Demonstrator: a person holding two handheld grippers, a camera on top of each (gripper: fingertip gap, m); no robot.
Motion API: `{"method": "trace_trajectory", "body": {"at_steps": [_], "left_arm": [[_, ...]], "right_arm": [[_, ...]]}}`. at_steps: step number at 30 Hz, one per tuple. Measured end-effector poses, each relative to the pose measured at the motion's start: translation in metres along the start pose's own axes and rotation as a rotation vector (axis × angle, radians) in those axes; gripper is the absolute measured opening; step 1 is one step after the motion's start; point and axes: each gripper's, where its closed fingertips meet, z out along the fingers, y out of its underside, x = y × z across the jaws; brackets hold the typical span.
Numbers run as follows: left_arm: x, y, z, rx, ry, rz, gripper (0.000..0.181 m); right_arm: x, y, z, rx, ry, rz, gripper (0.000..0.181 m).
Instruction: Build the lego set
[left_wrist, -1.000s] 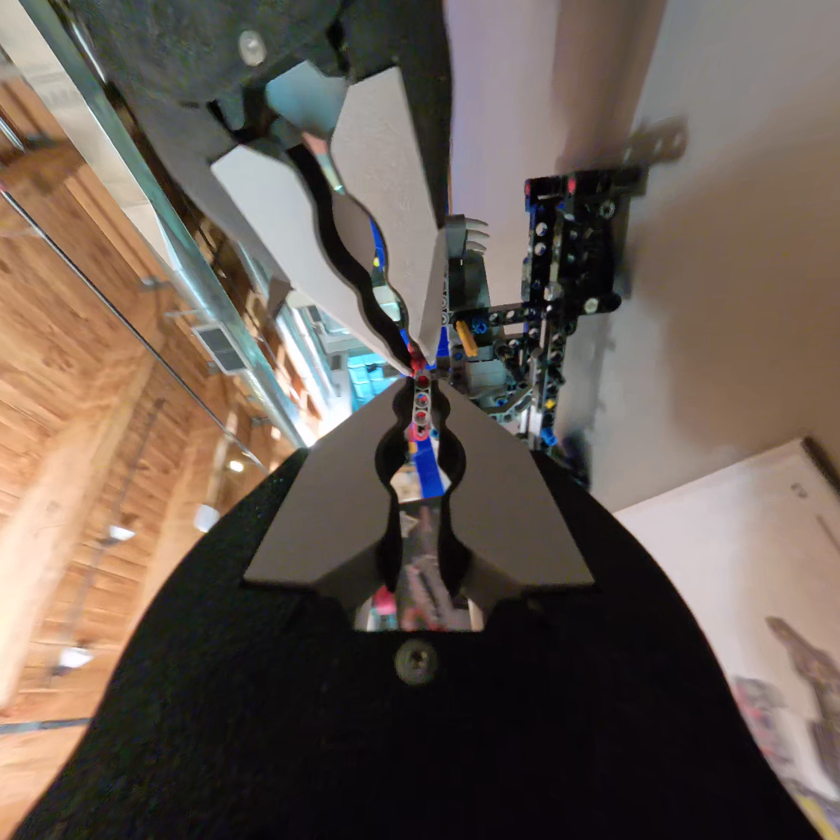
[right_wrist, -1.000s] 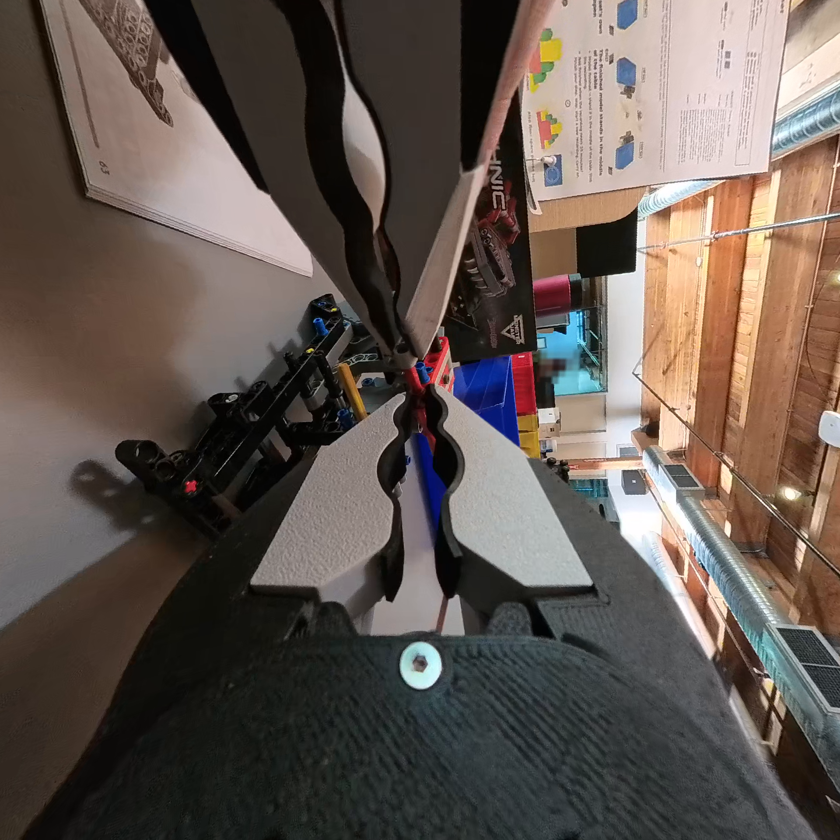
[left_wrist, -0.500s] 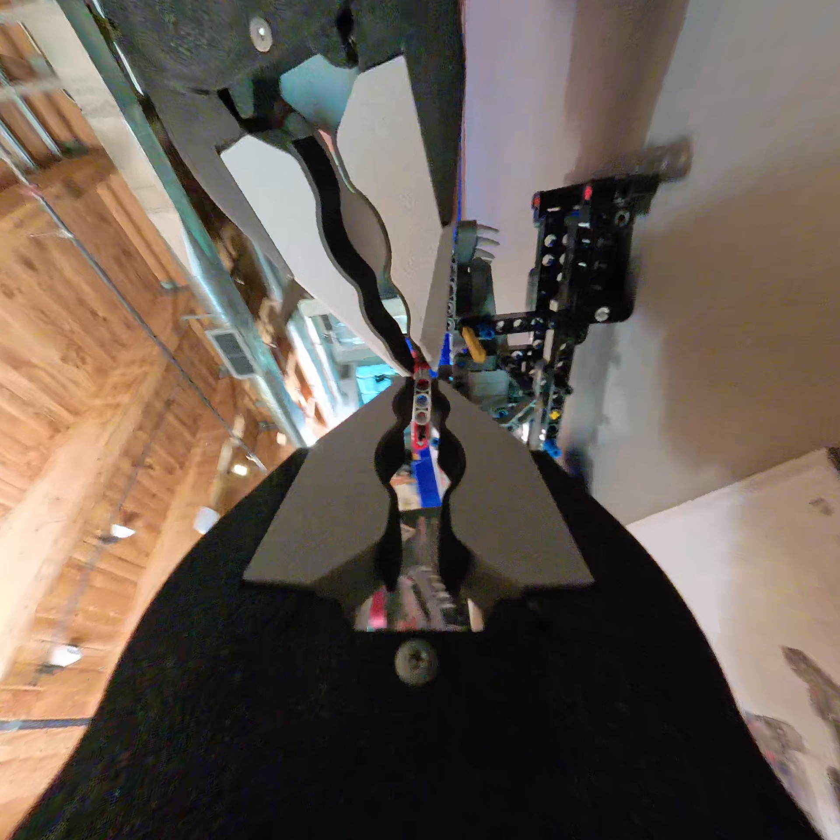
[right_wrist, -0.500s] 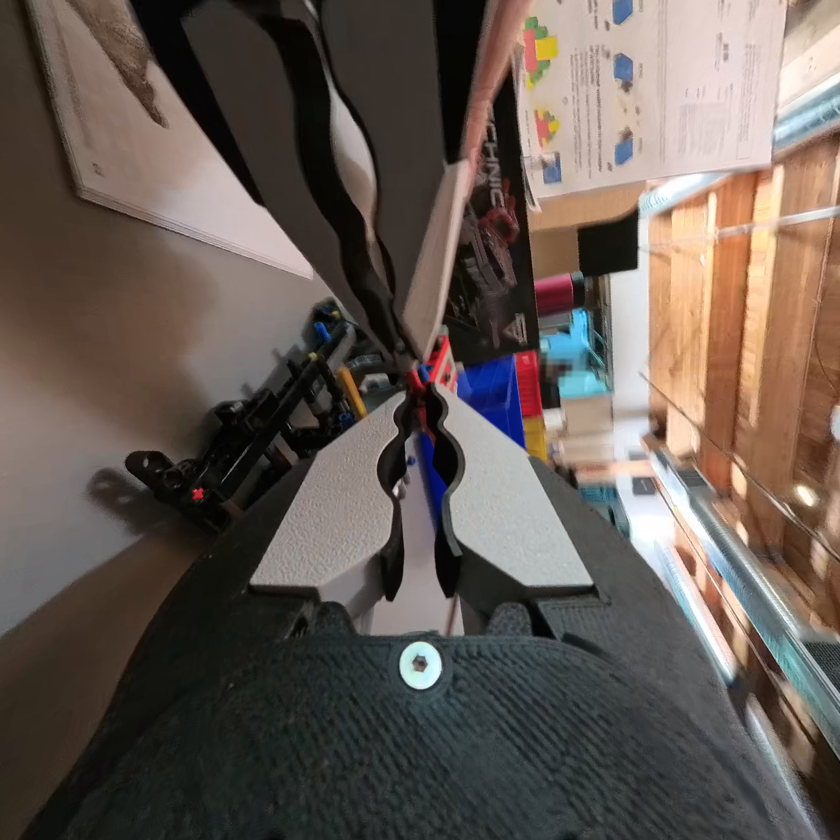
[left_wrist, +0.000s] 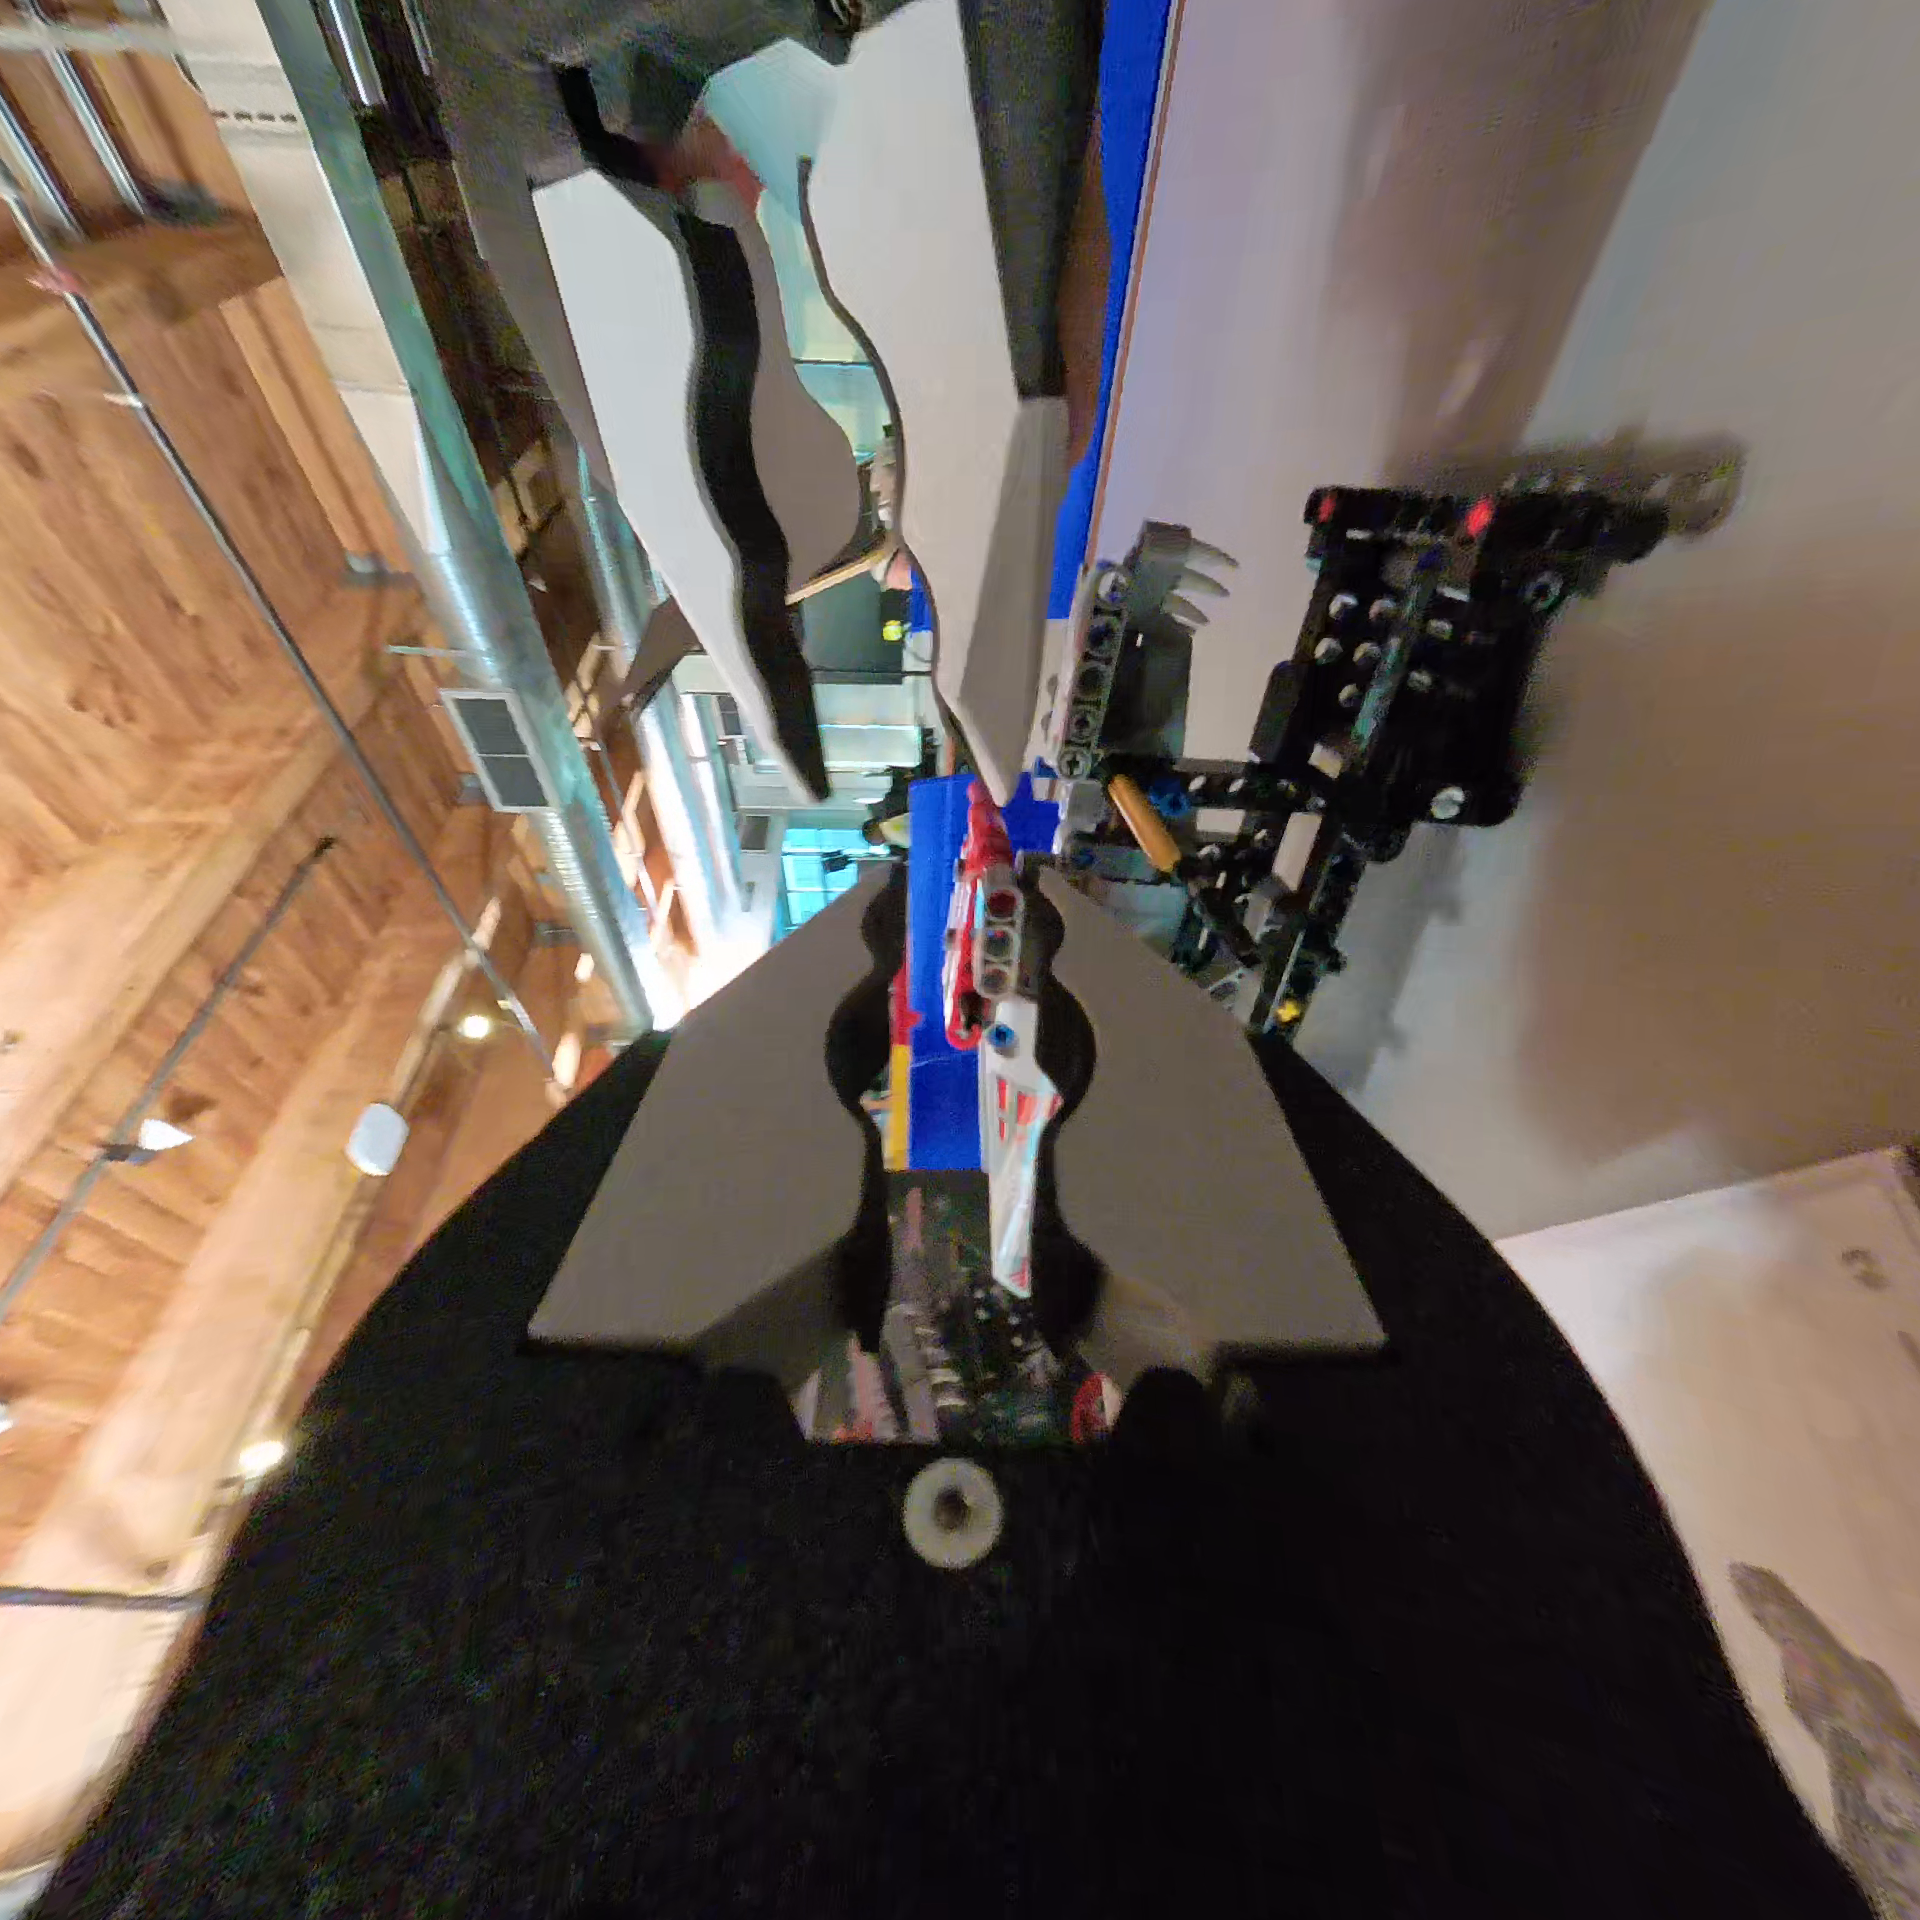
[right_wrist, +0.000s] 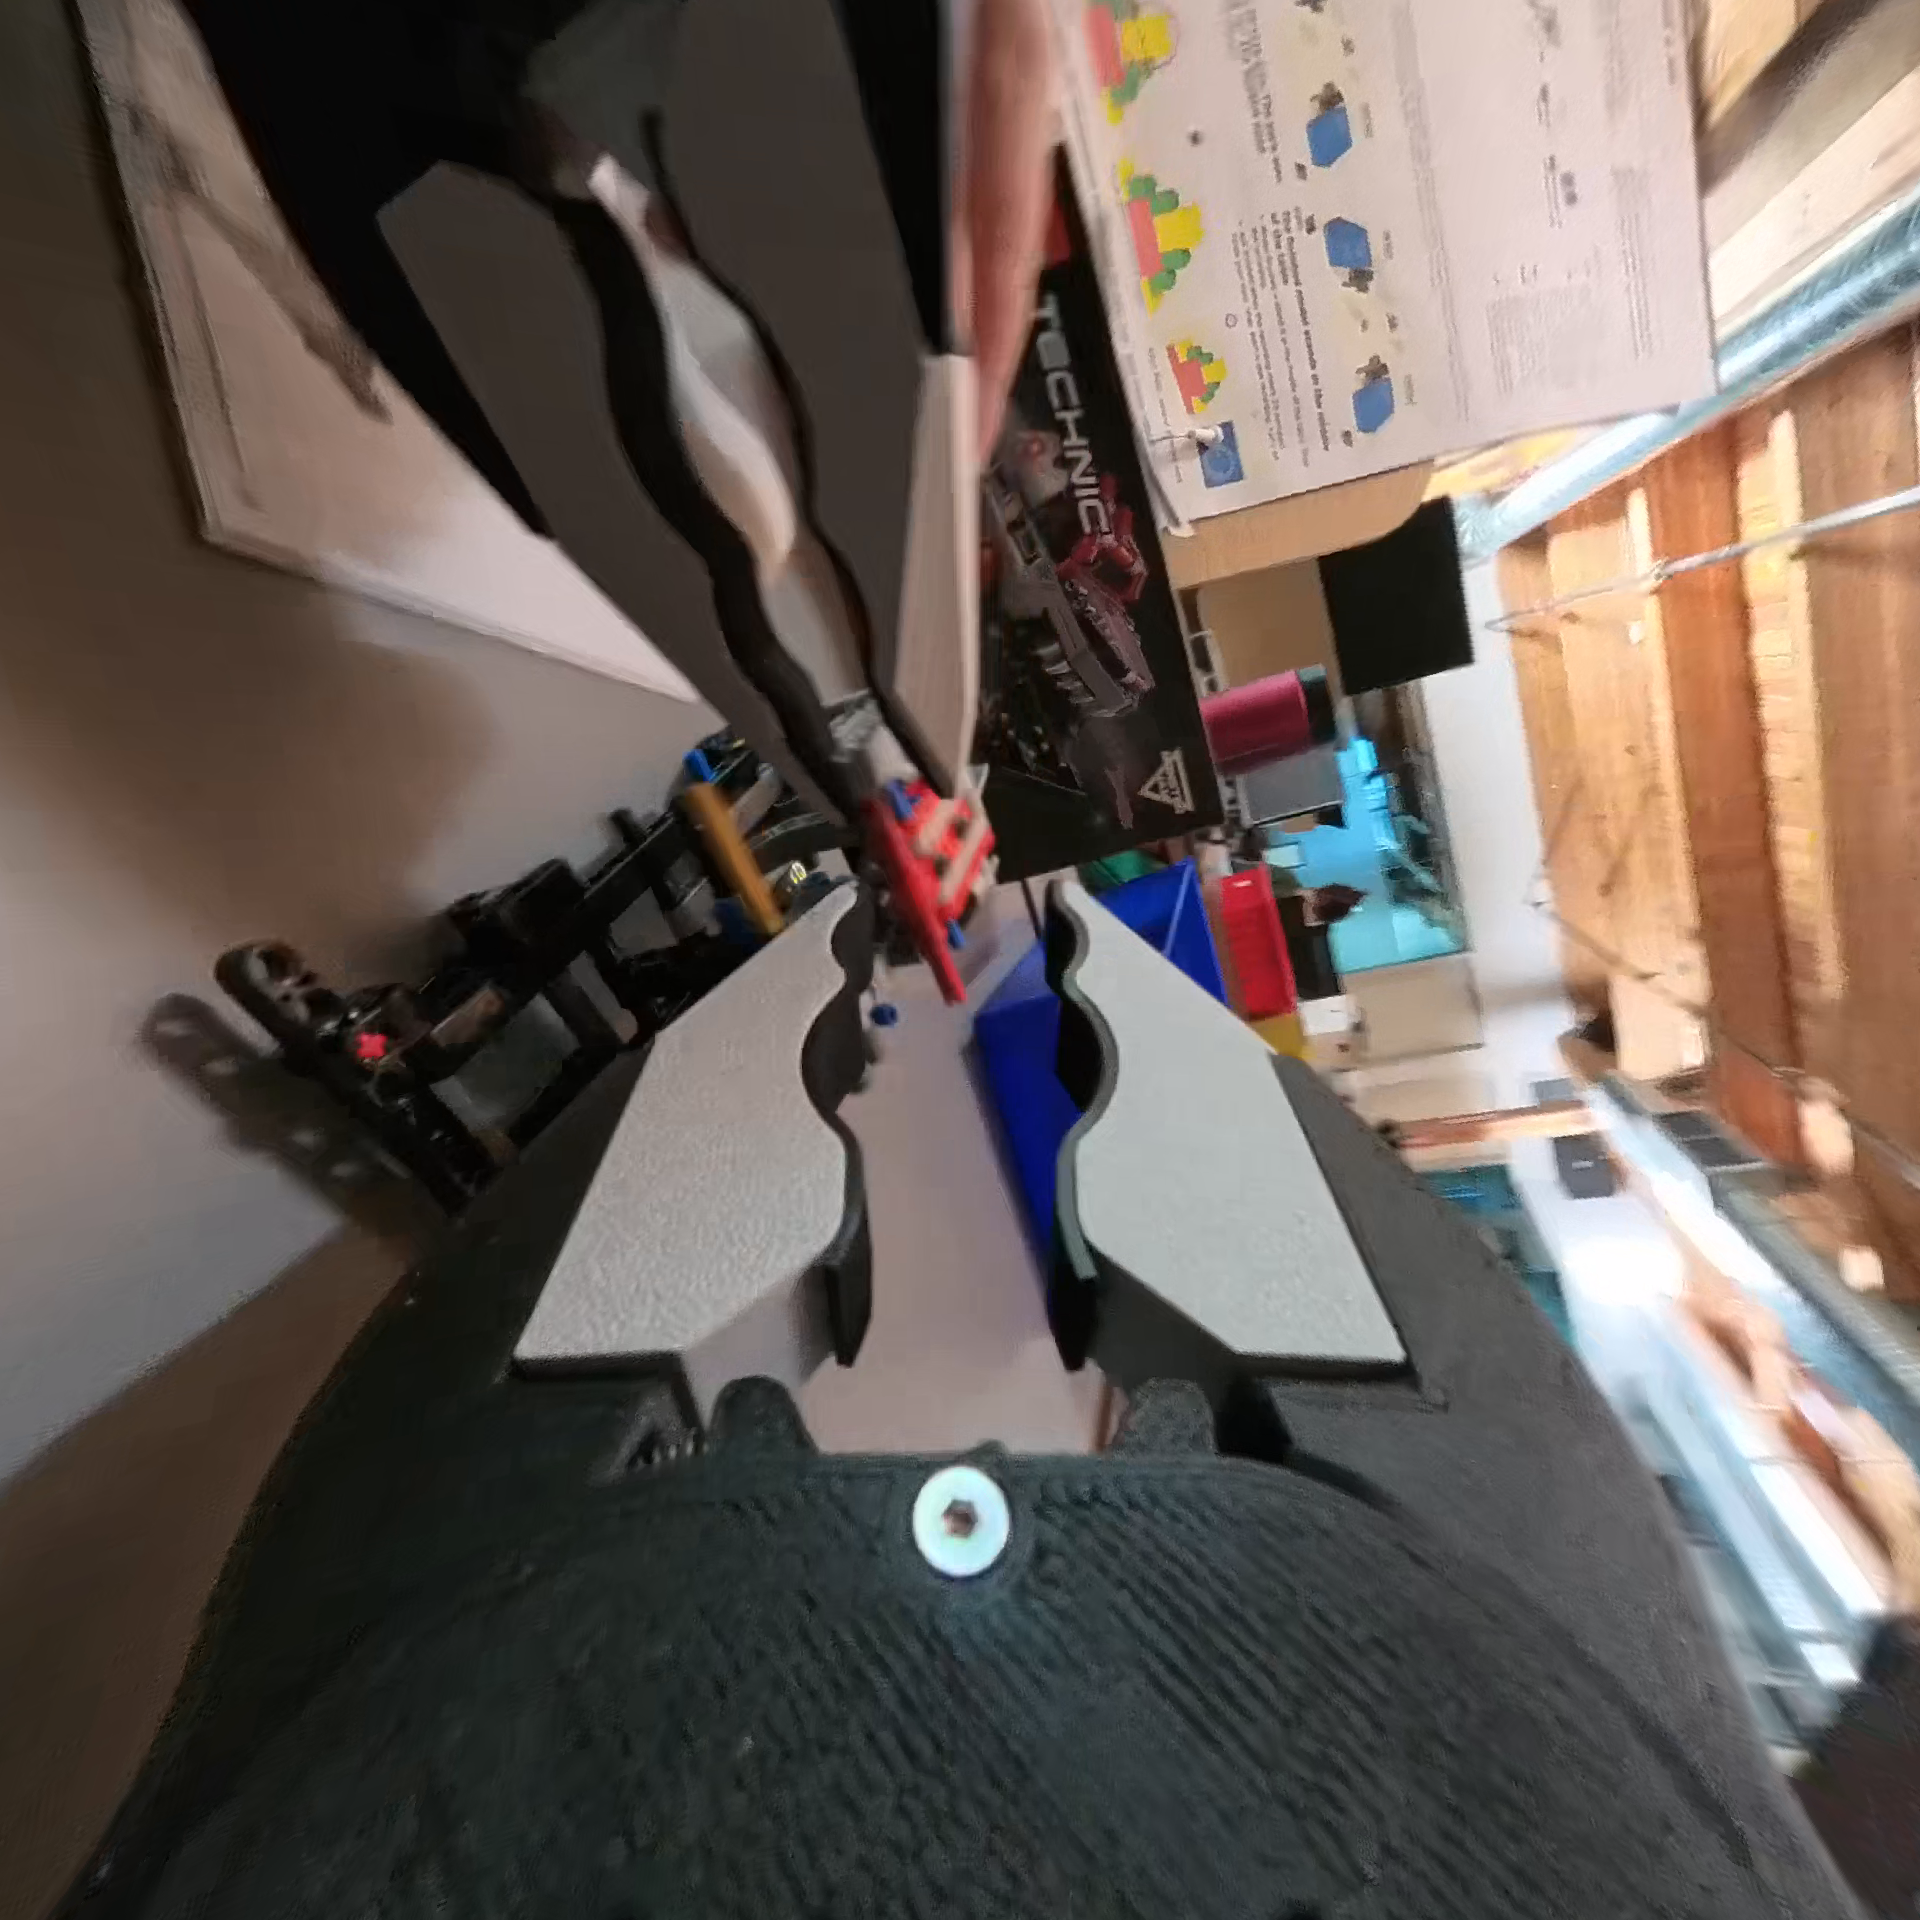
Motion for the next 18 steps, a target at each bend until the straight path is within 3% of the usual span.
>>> {"method": "trace_trajectory", "body": {"at_steps": [5,9,18], "left_arm": [[0.001,0.003,0.004,0.032,0.052,-0.136,0.029],[0.006,0.002,0.0,0.068,0.128,-0.213,0.034],[0.002,0.023,-0.015,0.099,0.35,-0.497,0.045]], "right_arm": [[0.018,-0.007,-0.01,0.106,-0.105,0.571,0.075],[0.005,0.0,-0.003,0.074,-0.22,0.871,0.079],[-0.013,-0.002,0.008,-0.01,-0.231,0.984,0.079]]}}
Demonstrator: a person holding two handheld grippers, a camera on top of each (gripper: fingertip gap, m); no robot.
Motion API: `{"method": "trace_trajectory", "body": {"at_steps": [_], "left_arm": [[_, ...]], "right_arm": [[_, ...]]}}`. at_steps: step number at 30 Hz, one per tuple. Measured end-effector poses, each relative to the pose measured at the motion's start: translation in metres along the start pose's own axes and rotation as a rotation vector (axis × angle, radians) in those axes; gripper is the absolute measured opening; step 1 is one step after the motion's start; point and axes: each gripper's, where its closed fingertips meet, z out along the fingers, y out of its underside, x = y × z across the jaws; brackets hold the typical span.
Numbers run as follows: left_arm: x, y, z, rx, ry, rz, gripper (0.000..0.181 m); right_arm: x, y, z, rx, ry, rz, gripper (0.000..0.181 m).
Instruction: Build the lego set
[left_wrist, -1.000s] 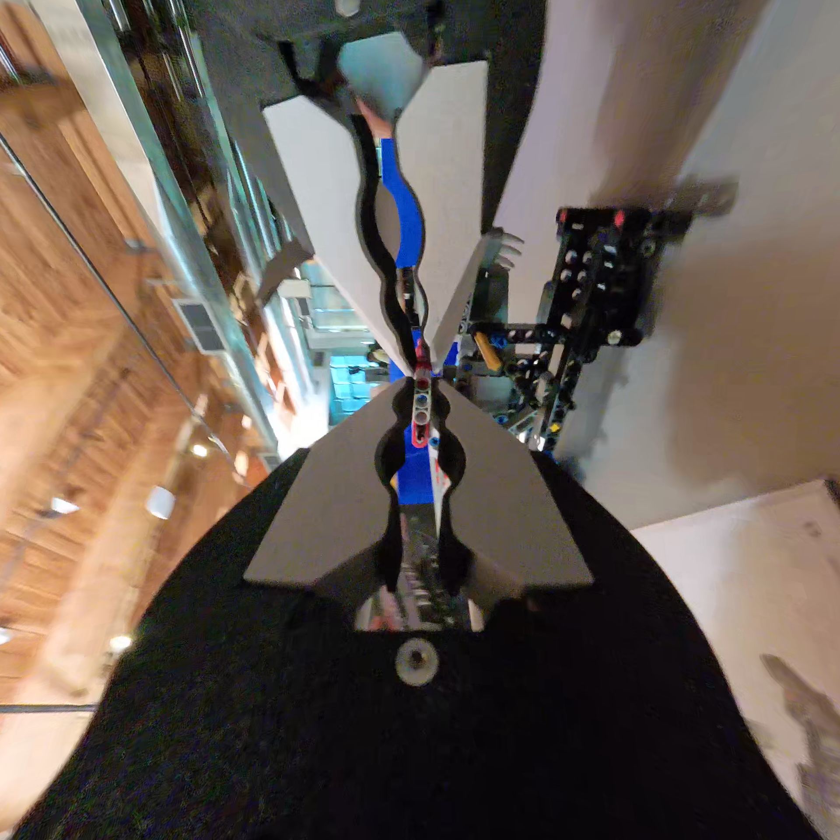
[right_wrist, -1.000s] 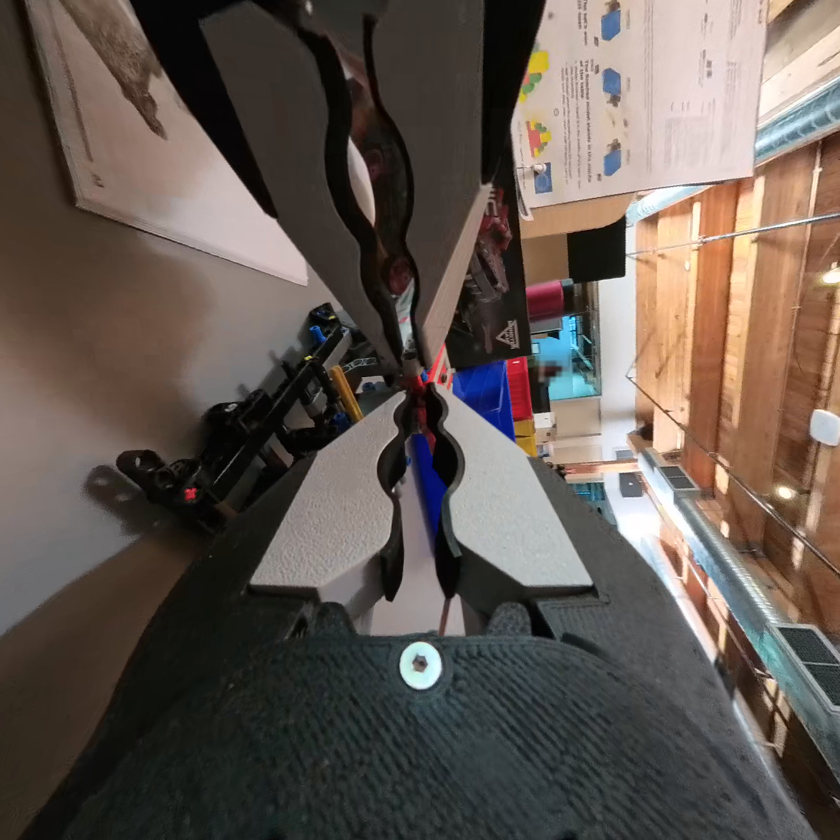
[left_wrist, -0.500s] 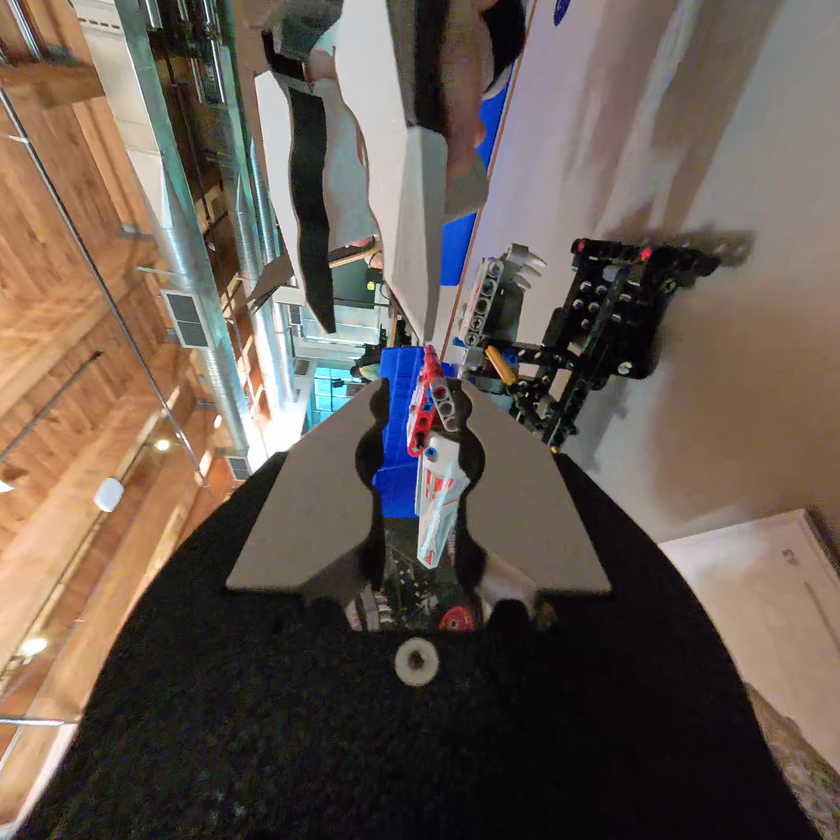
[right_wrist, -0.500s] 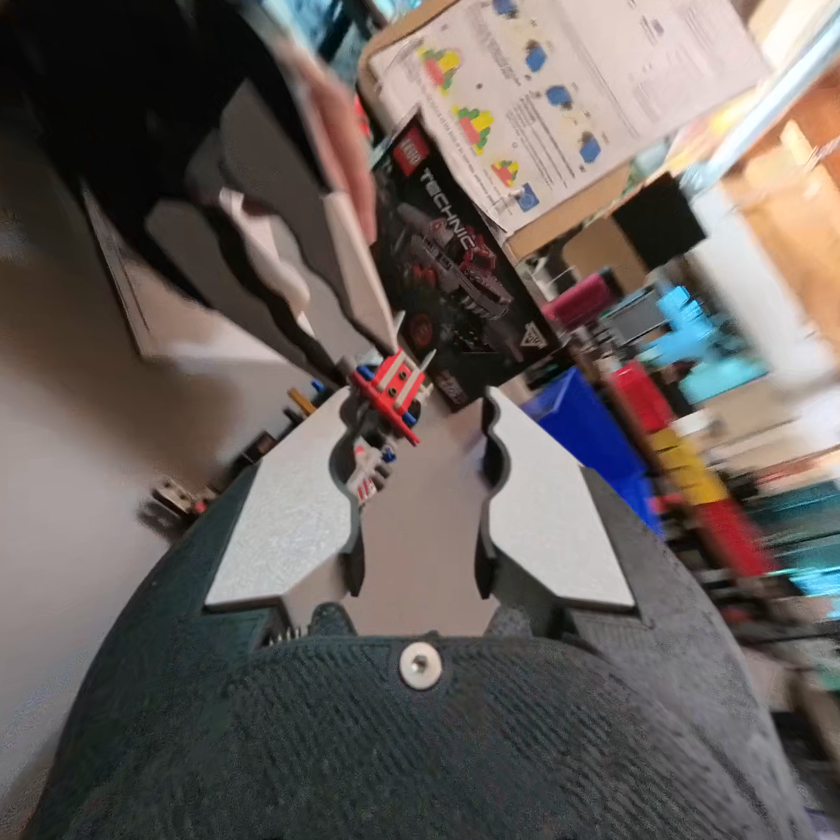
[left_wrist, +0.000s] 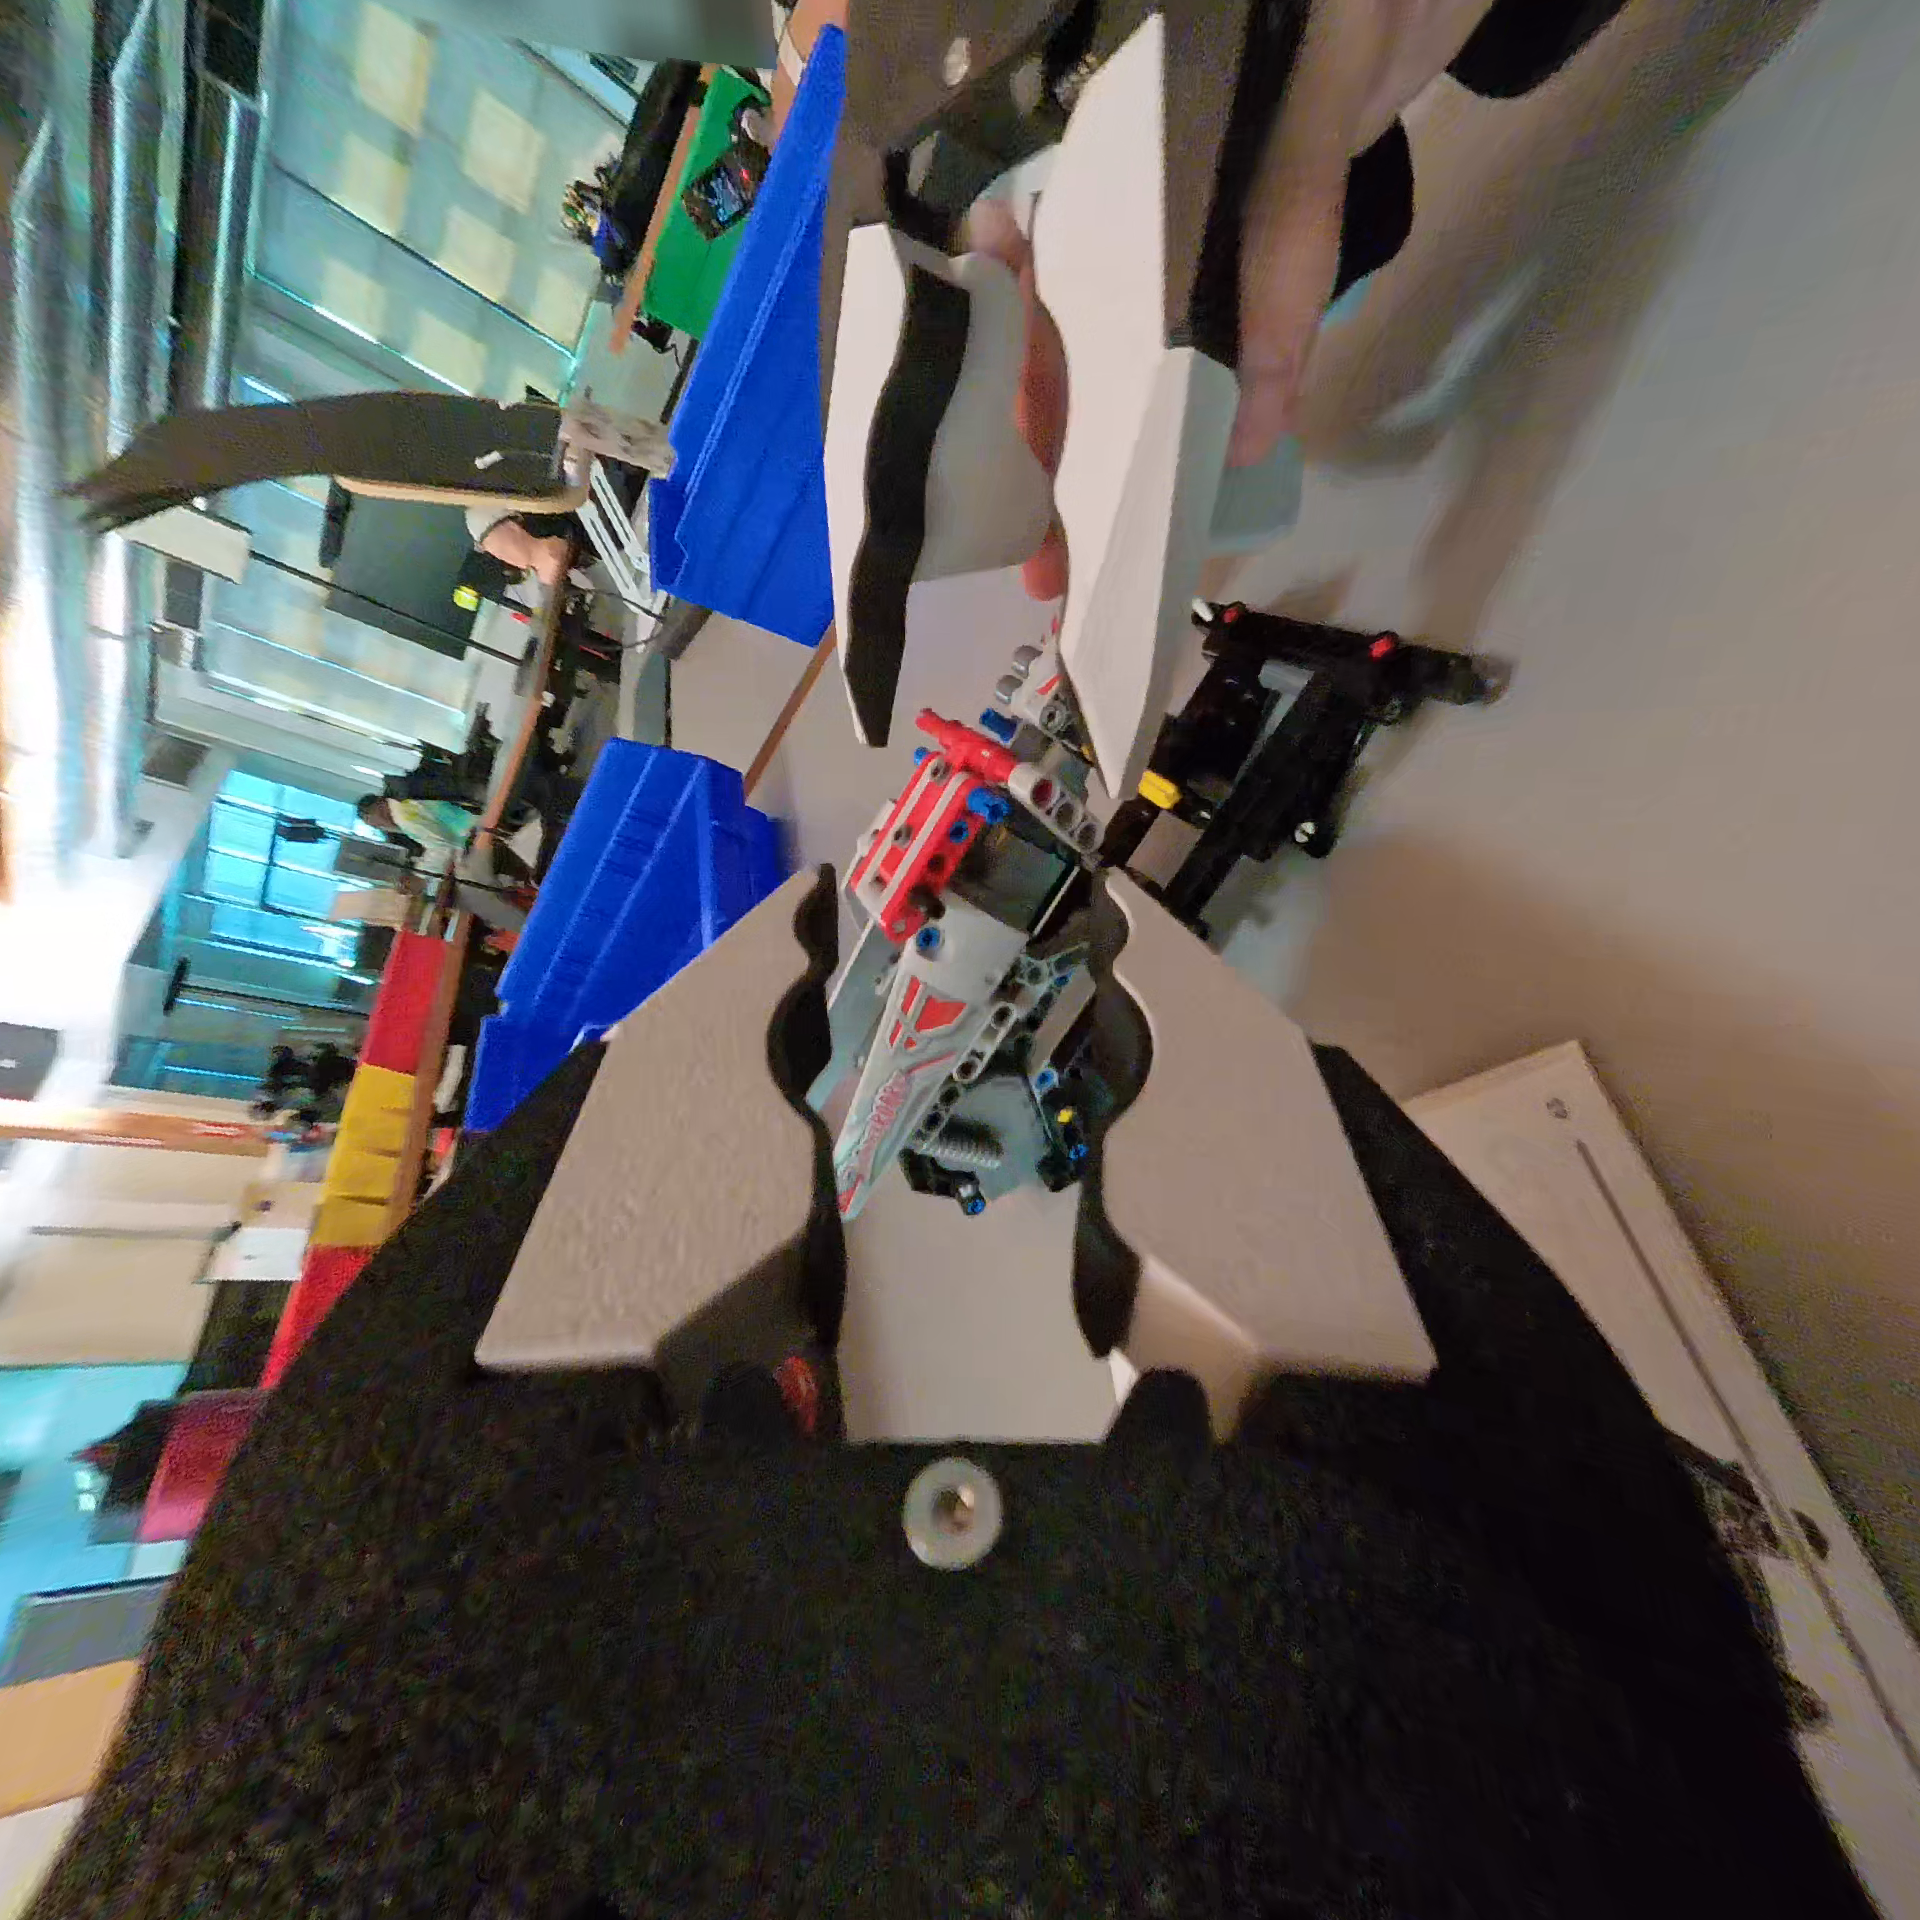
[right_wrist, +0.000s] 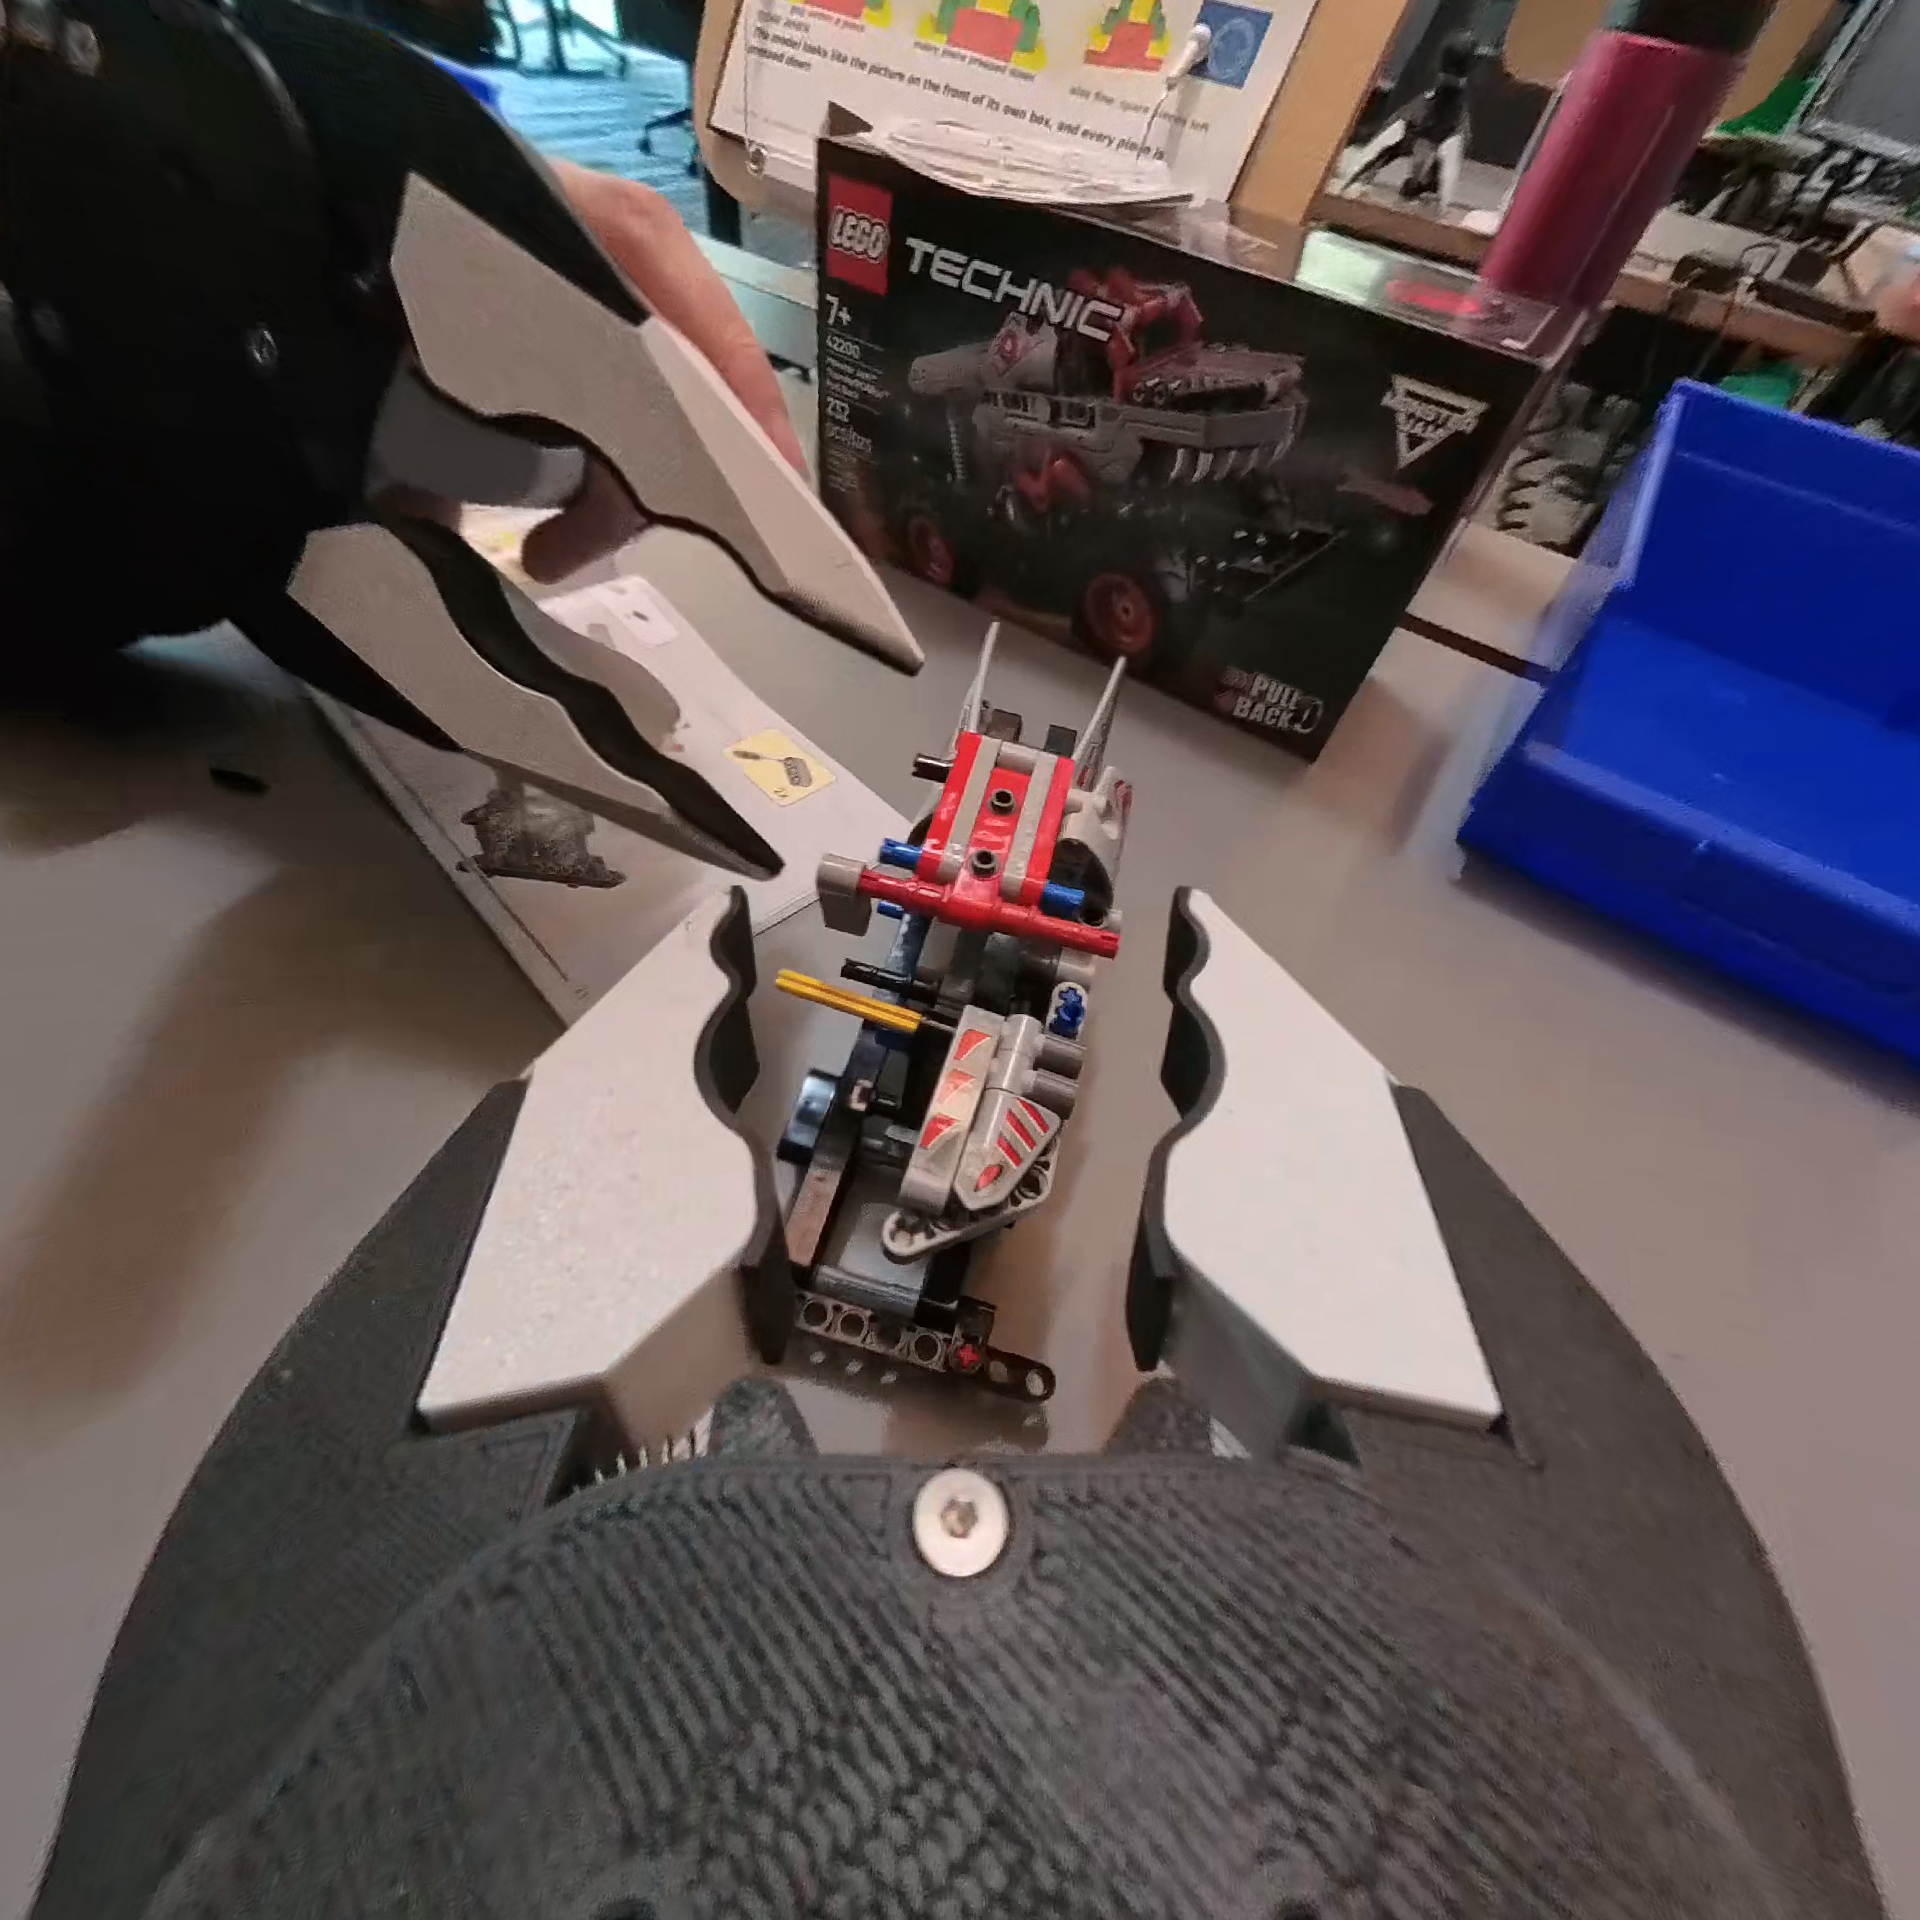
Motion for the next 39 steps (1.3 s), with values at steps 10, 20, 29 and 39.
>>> {"method": "trace_trajectory", "body": {"at_steps": [10,20,29,39], "left_arm": [[0.018,0.019,0.004,-0.143,0.176,-0.325,0.048],[0.027,0.022,0.026,-0.255,-0.045,-0.137,0.015],[0.024,0.015,0.027,-0.216,-0.13,0.019,0.007],[0.019,0.016,0.028,-0.16,-0.143,-0.109,0.001]], "right_arm": [[0.002,0.001,0.004,-0.004,0.038,0.029,0.069],[-0.001,-0.003,0.005,0.038,0.023,0.107,0.066],[0.001,-0.002,0.004,0.048,0.026,0.084,0.053],[-0.002,-0.002,0.001,0.066,-0.026,0.116,0.051]]}}
